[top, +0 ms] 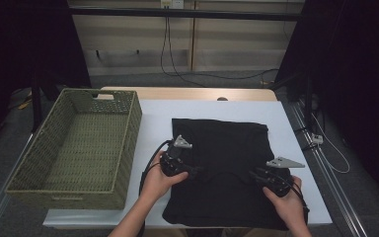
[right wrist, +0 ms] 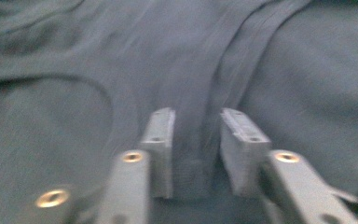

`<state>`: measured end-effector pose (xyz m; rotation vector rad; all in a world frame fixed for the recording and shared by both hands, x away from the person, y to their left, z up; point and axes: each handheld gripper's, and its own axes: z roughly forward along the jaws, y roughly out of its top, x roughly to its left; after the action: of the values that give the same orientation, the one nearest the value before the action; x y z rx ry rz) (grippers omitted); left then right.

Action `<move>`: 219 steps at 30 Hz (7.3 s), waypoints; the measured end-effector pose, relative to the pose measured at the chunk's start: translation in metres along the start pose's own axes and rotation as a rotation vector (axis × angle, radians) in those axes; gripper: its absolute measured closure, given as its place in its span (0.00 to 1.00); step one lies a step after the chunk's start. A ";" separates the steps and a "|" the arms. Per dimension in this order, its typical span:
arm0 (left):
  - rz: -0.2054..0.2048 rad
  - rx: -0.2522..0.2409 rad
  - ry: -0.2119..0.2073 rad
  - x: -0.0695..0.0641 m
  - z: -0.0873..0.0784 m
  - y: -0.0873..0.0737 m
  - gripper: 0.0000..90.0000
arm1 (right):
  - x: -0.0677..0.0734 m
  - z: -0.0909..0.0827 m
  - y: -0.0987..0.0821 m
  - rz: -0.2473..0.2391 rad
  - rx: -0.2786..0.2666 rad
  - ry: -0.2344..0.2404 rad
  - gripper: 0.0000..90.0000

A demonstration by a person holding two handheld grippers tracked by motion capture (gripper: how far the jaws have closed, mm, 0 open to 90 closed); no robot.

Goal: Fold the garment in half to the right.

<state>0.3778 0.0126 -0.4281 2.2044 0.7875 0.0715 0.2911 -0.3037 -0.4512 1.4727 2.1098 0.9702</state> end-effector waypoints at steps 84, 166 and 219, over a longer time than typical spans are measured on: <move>0.102 0.100 -0.234 -0.030 -0.040 0.008 0.99 | 0.002 -0.066 -0.015 0.012 -0.149 0.170 0.95; 0.018 0.033 -0.004 0.055 -0.006 0.027 0.18 | -0.077 0.011 0.043 0.067 -0.133 -0.053 0.36; -0.223 0.074 0.184 0.147 0.021 0.074 0.93 | -0.112 0.088 0.110 0.113 -0.068 -0.109 0.46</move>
<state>0.5409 0.0436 -0.4195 2.1853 1.1502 0.1376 0.4621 -0.3564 -0.4393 1.5885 1.9168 0.9688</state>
